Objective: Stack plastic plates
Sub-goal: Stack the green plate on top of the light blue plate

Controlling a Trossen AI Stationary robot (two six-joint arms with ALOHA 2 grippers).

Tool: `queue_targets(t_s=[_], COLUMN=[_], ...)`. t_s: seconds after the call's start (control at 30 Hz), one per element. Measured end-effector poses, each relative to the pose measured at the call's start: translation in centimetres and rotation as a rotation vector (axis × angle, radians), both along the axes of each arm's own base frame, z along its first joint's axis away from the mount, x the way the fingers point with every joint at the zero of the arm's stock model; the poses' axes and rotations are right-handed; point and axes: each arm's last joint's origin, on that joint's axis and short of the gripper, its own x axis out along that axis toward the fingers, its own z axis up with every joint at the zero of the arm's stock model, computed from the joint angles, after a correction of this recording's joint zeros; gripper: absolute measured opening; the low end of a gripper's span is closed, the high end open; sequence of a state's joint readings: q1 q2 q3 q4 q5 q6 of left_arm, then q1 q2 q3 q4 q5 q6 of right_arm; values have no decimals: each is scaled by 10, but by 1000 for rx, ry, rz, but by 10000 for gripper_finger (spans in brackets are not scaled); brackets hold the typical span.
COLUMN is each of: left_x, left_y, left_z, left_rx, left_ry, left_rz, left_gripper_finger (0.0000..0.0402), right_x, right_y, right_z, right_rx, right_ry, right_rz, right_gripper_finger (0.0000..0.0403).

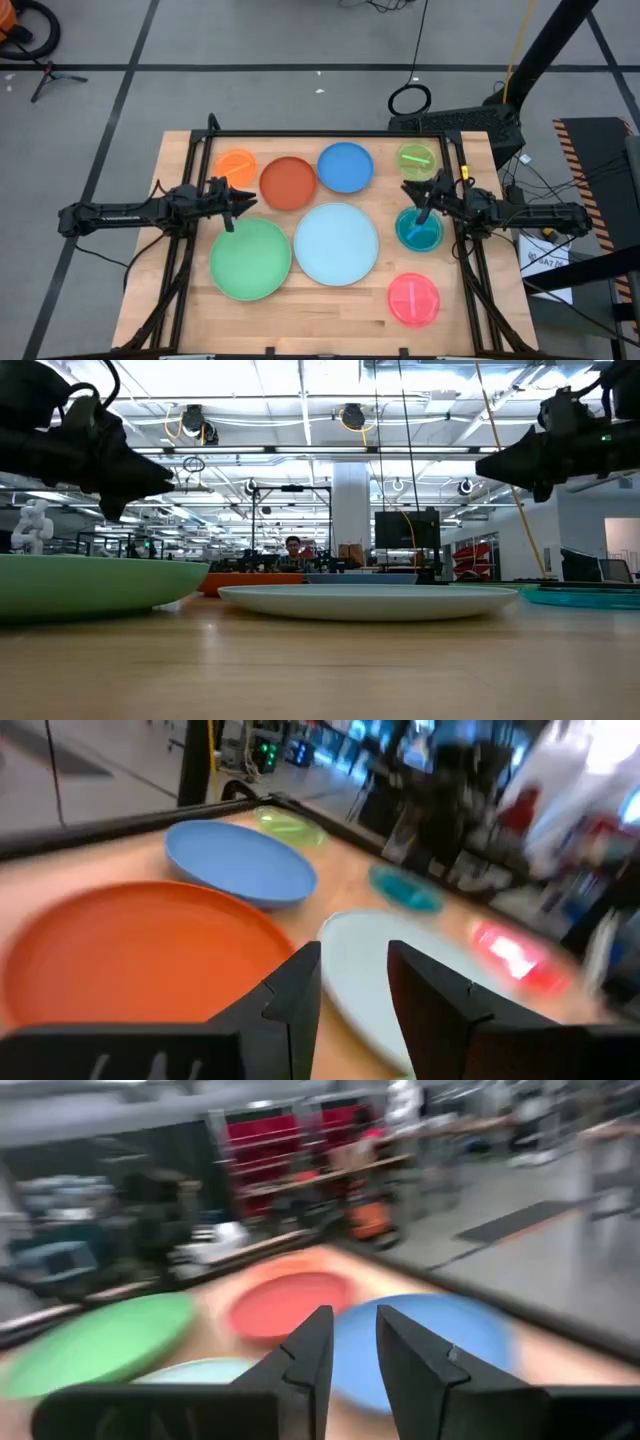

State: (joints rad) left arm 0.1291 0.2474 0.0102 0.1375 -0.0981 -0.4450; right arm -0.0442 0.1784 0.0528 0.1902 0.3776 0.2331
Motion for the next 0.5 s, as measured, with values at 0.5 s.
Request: queue_targets(t_s=[0.5], left_x=[-3], left_y=[4], left_z=[29], left_rx=[131], left_ry=[-274], left_rz=[142], left_gripper_finger=[124], right_x=[41], right_y=[5], right_z=[10], right_rx=[136], right_ry=[98], right_rz=[116], right_gripper_finger=[73])
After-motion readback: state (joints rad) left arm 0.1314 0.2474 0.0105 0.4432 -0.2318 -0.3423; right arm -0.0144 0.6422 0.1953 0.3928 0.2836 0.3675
